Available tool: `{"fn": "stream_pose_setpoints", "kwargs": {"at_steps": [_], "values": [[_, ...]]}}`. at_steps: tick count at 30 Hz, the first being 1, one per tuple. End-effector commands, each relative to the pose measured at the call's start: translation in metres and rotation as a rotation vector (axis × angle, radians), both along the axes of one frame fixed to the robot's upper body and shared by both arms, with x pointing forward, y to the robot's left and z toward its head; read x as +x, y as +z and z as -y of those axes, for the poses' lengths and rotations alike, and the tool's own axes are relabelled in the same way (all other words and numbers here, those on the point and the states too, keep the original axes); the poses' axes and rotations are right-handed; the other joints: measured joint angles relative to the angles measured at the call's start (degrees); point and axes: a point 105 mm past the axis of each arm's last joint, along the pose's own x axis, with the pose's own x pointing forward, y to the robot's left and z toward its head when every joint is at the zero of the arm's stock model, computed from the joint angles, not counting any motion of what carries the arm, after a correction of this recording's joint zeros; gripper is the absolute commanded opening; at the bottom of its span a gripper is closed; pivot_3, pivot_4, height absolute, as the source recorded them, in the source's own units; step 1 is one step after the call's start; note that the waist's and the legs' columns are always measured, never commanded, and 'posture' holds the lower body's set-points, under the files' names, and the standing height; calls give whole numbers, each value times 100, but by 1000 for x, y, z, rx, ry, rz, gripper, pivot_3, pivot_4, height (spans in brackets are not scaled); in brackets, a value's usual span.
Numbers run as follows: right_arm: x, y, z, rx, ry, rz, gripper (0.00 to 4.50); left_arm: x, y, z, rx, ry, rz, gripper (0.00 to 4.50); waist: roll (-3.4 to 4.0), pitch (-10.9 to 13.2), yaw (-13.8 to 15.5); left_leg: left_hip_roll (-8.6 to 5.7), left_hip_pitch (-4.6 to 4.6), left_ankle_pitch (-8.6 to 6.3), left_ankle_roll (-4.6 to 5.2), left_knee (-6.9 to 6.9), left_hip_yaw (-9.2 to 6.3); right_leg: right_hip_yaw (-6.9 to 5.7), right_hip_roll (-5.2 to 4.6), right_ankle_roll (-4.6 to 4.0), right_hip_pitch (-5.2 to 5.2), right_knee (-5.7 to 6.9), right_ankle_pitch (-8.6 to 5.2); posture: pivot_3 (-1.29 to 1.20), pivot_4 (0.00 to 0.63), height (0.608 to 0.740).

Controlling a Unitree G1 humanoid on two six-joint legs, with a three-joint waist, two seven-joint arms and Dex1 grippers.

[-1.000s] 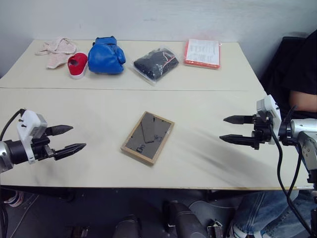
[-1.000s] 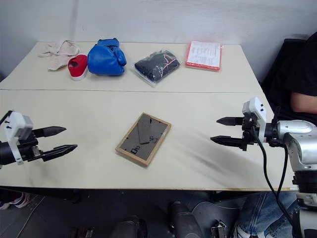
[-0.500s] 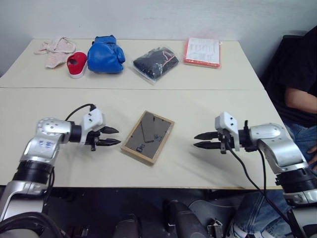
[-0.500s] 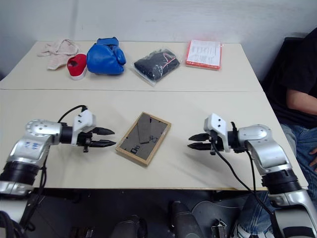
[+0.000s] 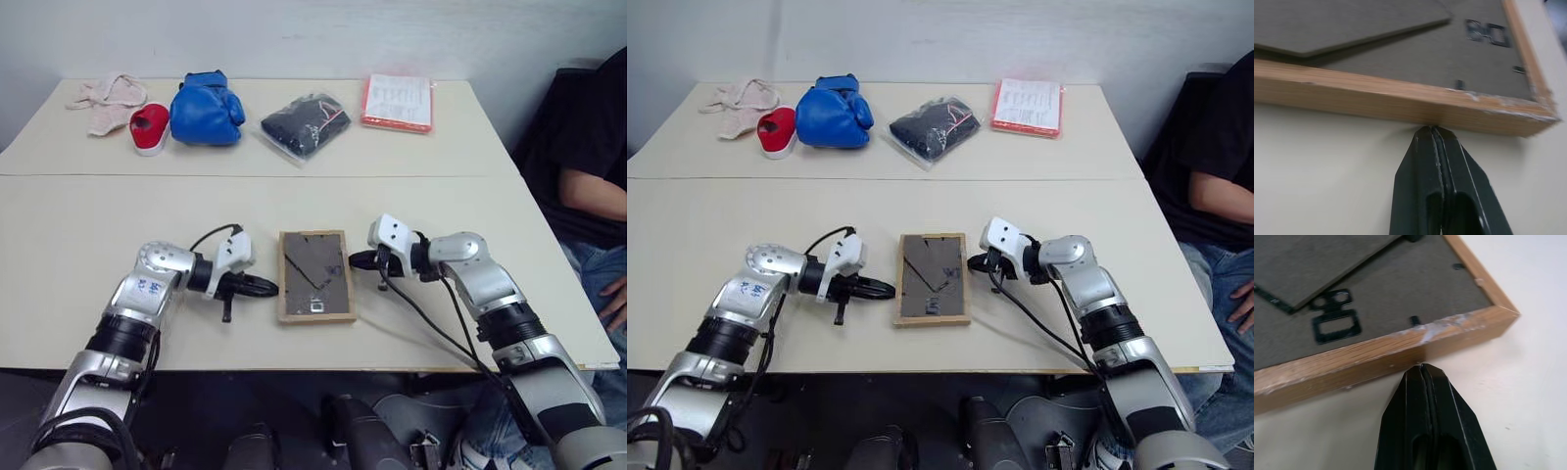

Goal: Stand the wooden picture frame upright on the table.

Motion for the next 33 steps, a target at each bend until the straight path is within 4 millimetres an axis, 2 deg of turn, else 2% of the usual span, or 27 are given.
{"fn": "stream_pose_setpoints", "kwargs": {"at_steps": [1, 4, 7, 10, 15, 17, 21, 24, 27, 29, 33], "values": [[-1, 17, 6, -15, 42, 55, 0, 2, 4, -16, 4, 114, -35, 7, 0, 0, 9, 0, 2, 0, -1, 0, 0, 0, 0, 0, 0, -1, 0, 0, 150, 740], [-14, 12, 14, -79, 104, 41, 0, 3, 1, -34, -23, 267, -190, 583, 0, 0, 18, -4, 8, -2, 5, 0, -2, 0, 0, 0, 6, -9, 0, 0, 150, 740], [-26, 6, 21, -162, 163, 57, 0, -13, 12, -39, -150, 337, -469, 1345, -1, -1, -8, -3, 13, -16, 31, 0, -3, 0, 1, 0, 10, -5, 0, 0, 150, 740], [-29, 4, 21, -202, 184, 93, 0, -20, 20, -37, -243, 400, -658, 2243, -1, -1, -25, -3, 13, -16, 31, -1, -4, 1, 4, -1, 9, -5, -1, 0, 150, 740], [-28, 6, 9, -215, 188, 131, 0, -17, -5, -27, -233, 545, -801, 3838, 2, -4, 27, -5, 19, -9, 17, 0, -5, 1, 1, -1, 15, -4, -1, 0, 150, 740], [-29, 4, 6, -236, 202, 138, 0, -13, -6, -17, -281, 562, -869, 4378, 14, -18, 84, -10, 23, 3, -4, 1, -10, 0, -3, -1, 23, -9, -1, 0, 150, 740], [-30, 1, 0, -243, 211, 138, 0, -14, -20, 13, -228, 522, -877, 4483, 29, -59, 188, -18, 29, 4, 1, 3, -10, 1, -8, 0, 30, -17, -1, 0, 150, 740], [-28, 1, -2, -238, 205, 139, 0, -16, -23, 32, -218, 486, -901, 4483, 33, -73, 195, -19, 38, 1, 6, 3, -18, 0, -9, 0, 46, -25, -1, 0, 150, 740], [-27, 2, -4, -233, 197, 140, 0, -17, -23, 47, -224, 456, -917, 4483, 39, -77, 193, -19, 55, 0, 6, 1, -22, 0, -9, 1, 64, -31, -1, 0, 150, 740], [-27, 1, -4, -229, 192, 138, 0, -16, -15, 59, -267, 421, -934, 4483, 39, -77, 200, -18, 95, -4, 7, -9, -27, -2, -9, 9, 112, -44, -6, 0, 150, 740], [-29, 2, -3, -223, 185, 132, 0, -10, -1, 61, -325, 414, -939, 3587, 39, -77, 181, -21, 103, -18, 17, -7, -26, 0, -10, 22, 124, -40, -14, 0, 150, 740]]}}
